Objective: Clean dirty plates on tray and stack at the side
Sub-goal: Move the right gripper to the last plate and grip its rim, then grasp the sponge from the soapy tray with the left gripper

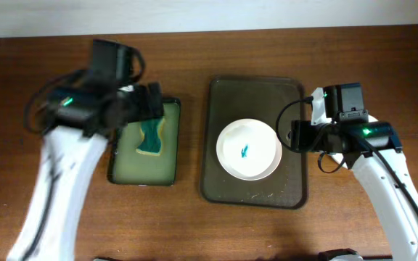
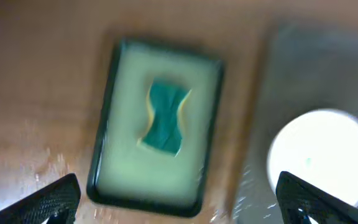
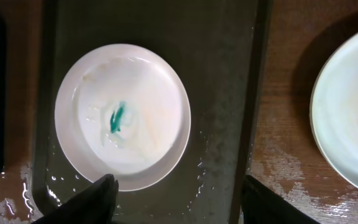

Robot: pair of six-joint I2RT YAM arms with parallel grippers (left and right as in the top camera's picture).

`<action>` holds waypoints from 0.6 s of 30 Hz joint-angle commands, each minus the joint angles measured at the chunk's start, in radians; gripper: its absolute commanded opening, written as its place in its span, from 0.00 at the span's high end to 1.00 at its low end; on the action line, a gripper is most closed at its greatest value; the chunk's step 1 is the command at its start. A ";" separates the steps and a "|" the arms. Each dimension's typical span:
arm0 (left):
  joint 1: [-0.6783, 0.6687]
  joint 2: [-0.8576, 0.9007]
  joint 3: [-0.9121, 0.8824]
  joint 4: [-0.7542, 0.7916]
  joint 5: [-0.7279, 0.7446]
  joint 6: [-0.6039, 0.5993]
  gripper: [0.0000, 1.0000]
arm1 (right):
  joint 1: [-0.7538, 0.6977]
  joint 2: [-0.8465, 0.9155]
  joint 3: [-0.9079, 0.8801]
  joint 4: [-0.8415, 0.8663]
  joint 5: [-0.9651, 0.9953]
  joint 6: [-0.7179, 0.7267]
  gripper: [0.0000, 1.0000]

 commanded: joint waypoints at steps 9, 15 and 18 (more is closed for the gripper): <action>0.021 0.630 -0.154 0.187 -0.036 0.050 0.61 | 0.005 0.021 0.010 -0.009 0.016 -0.014 0.36; 0.047 0.675 -0.071 0.079 -0.003 0.057 1.00 | 0.003 0.026 0.010 -0.005 0.034 0.048 0.36; 0.047 0.671 0.108 -0.075 -0.003 0.091 1.00 | 0.002 0.106 0.009 0.013 0.045 0.054 0.37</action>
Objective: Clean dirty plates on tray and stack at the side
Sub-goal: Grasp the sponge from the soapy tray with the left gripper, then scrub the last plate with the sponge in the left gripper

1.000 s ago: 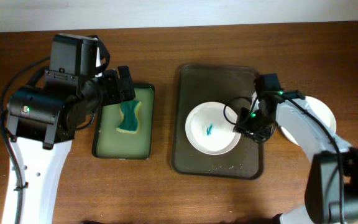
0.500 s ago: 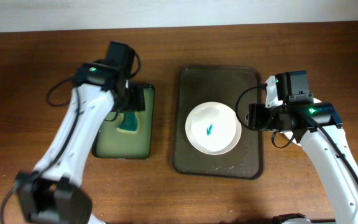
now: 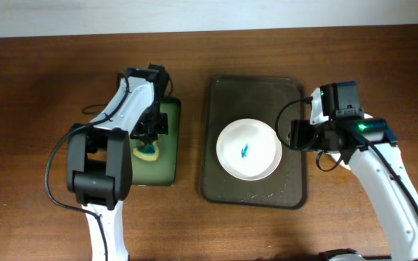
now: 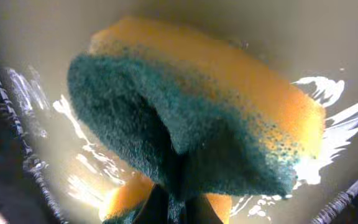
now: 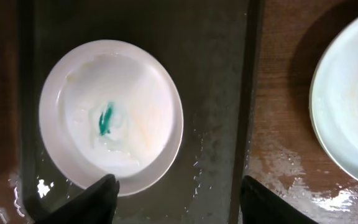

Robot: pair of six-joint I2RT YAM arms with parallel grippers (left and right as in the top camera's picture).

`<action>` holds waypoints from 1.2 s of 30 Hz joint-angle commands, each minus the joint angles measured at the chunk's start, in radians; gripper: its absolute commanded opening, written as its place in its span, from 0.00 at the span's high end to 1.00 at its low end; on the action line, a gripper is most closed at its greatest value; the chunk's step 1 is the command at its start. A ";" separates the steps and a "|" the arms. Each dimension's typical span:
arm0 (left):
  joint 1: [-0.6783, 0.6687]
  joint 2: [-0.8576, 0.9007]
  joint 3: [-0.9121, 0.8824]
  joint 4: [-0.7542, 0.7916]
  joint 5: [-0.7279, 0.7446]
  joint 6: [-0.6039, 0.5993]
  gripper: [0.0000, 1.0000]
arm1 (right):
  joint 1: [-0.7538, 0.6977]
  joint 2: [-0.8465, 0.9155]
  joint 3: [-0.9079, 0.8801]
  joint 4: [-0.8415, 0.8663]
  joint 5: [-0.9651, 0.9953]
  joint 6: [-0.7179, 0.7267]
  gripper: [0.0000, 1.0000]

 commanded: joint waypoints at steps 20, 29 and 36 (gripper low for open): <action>-0.358 -0.044 0.212 0.199 0.354 -0.026 1.00 | 0.005 0.542 -0.026 0.275 -0.113 -0.011 0.96; -0.436 0.245 0.212 0.373 0.636 -0.214 1.00 | 0.005 0.542 -0.026 0.269 -0.115 -0.010 0.96; -0.359 0.274 0.332 0.054 0.099 -0.214 1.00 | 0.005 0.542 -0.026 0.252 -0.114 -0.011 0.96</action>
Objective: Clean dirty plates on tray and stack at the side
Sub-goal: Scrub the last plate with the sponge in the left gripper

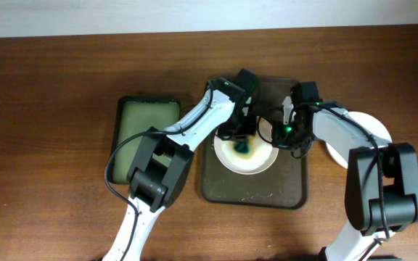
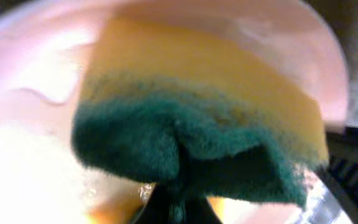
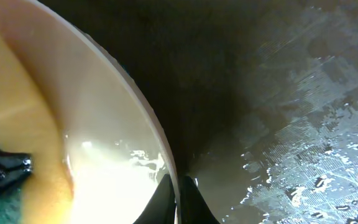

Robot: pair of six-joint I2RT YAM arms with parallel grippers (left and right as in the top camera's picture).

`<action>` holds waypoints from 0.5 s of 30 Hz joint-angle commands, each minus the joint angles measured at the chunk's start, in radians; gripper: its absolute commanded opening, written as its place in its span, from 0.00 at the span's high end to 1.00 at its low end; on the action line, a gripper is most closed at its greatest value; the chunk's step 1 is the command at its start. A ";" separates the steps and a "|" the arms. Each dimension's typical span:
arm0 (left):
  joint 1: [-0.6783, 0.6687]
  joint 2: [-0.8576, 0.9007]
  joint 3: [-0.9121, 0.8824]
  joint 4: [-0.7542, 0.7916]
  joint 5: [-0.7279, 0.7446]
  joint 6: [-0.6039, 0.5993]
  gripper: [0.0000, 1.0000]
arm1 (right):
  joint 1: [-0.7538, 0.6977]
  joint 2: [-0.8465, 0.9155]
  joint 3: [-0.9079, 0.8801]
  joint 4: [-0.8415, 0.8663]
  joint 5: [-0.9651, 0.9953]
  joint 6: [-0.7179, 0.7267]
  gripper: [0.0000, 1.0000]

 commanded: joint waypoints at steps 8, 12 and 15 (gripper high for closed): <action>0.051 0.111 0.140 -0.116 -0.116 0.061 1.00 | 0.007 0.035 -0.025 -0.015 0.032 0.011 0.96; -0.054 0.141 0.140 0.026 0.301 0.133 1.00 | 0.007 0.035 -0.025 -0.015 0.032 0.011 0.96; -0.094 0.141 0.140 0.058 0.350 0.137 1.00 | 0.007 0.035 -0.025 -0.015 0.032 0.011 0.96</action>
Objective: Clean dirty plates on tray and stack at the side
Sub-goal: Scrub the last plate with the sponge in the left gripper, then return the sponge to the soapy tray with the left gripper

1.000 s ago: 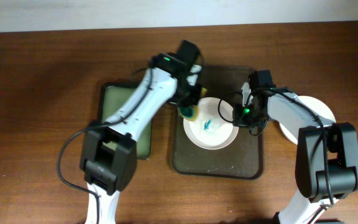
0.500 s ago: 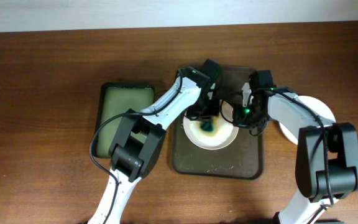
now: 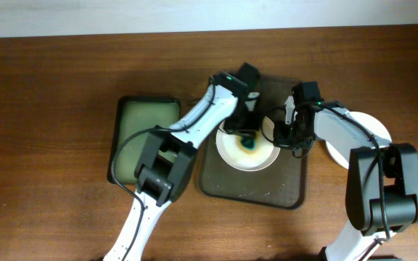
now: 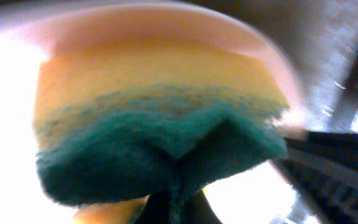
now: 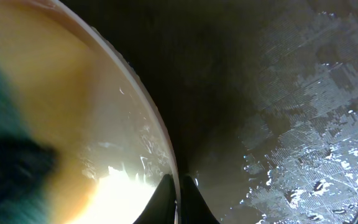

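Observation:
A white plate (image 3: 232, 153) lies on the dark tray (image 3: 289, 190) in the overhead view. My left gripper (image 3: 247, 139) is shut on a yellow and green sponge (image 4: 160, 124) that presses on the plate's inside. My right gripper (image 5: 176, 198) is shut on the plate's right rim (image 5: 160, 134), one finger inside the rim and one outside. A second white plate (image 3: 377, 129) sits on the wood right of the tray, mostly behind my right arm.
A dark green tub (image 3: 125, 152) of pale soapy water stands on the table left of the tray. Water drops lie on the tray floor (image 5: 303, 143). Both arms cross over the tray's upper half.
The sponge has shifted a little on the plate, and the green mark looks smeared under it. The right gripper still holds the plate's right rim in the same place.
At first both grippers were open, the left above the tub with the sponge in it, the right above the tray. Then the left was shut on the sponge in the tub. Later the sponge was on the plate with the right gripper holding the rim, as now.

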Robot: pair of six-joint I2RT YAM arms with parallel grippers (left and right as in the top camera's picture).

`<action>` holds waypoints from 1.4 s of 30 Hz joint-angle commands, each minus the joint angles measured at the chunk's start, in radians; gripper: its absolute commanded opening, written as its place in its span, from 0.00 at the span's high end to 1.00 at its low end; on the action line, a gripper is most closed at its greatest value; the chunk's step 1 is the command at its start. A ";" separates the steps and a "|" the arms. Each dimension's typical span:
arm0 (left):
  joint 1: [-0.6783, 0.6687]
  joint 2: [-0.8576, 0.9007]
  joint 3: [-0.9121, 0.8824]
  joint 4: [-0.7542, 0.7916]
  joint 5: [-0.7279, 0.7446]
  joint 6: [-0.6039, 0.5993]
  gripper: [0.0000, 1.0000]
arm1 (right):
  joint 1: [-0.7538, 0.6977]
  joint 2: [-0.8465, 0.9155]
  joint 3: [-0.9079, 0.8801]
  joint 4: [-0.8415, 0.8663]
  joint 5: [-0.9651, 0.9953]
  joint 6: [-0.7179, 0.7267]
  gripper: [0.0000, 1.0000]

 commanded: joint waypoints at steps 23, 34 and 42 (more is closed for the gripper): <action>0.117 -0.089 0.642 -0.632 -0.589 0.064 1.00 | 0.015 -0.079 -0.024 -0.071 0.022 -0.012 0.96; 0.311 -0.540 0.334 -0.631 -0.601 0.152 1.00 | 0.208 -0.538 -0.024 -0.156 0.530 -0.006 0.96; 0.464 -0.539 -0.552 -0.040 -0.477 0.105 1.00 | 0.531 -0.557 0.005 -0.200 1.023 -0.007 0.96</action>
